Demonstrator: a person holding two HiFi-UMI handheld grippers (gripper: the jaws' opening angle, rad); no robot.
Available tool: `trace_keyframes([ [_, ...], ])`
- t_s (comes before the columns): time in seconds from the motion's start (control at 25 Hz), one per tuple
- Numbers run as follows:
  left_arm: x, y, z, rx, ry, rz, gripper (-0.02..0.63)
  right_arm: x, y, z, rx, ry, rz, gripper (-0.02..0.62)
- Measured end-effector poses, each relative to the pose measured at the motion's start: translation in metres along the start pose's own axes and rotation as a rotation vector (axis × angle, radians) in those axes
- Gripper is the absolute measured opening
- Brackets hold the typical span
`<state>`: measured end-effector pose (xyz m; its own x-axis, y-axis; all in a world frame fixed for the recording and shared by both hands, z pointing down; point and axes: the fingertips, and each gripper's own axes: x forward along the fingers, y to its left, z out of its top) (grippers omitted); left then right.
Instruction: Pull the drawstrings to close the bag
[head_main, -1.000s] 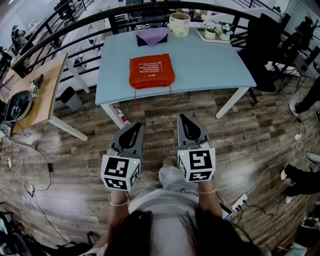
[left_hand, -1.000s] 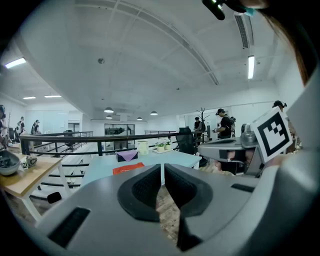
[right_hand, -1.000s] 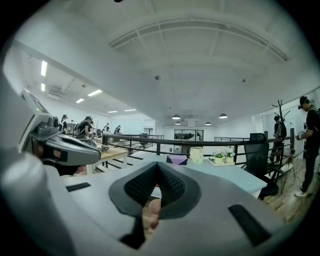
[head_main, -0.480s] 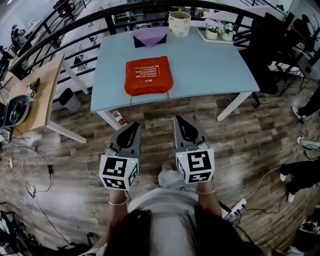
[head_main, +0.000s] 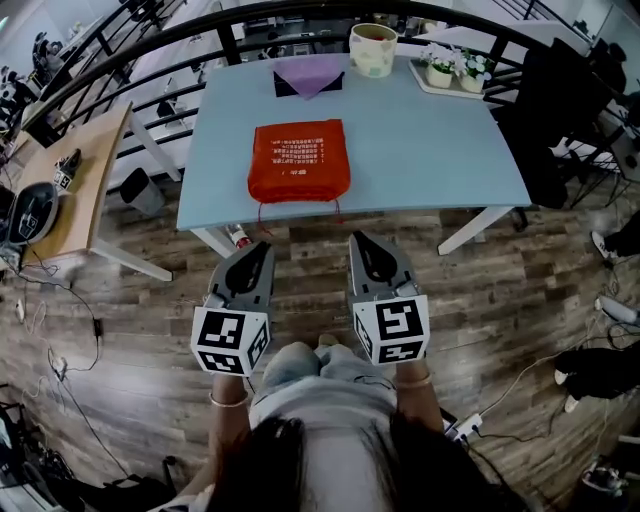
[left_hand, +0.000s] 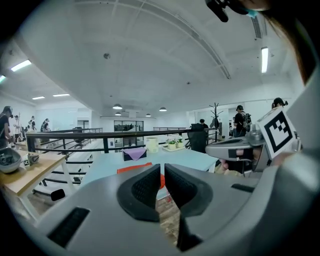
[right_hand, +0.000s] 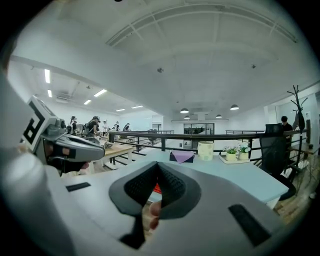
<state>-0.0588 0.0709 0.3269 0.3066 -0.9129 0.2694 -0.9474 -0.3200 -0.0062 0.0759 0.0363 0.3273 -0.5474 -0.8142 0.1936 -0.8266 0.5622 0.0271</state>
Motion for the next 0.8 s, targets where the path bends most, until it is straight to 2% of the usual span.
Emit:
trace_keyframes([
  [0.4,0.030,0.027,-0.012,-0.057,0.045,0.032,0.035,0.046,-0.014,-0.016,-0.016,0.053,0.013,0.028],
  [0.8,0.072,0.063,-0.018,-0.064,0.087,0.032,0.037,0.096,-0.030,-0.027,-0.013,0.111,0.018,0.028],
])
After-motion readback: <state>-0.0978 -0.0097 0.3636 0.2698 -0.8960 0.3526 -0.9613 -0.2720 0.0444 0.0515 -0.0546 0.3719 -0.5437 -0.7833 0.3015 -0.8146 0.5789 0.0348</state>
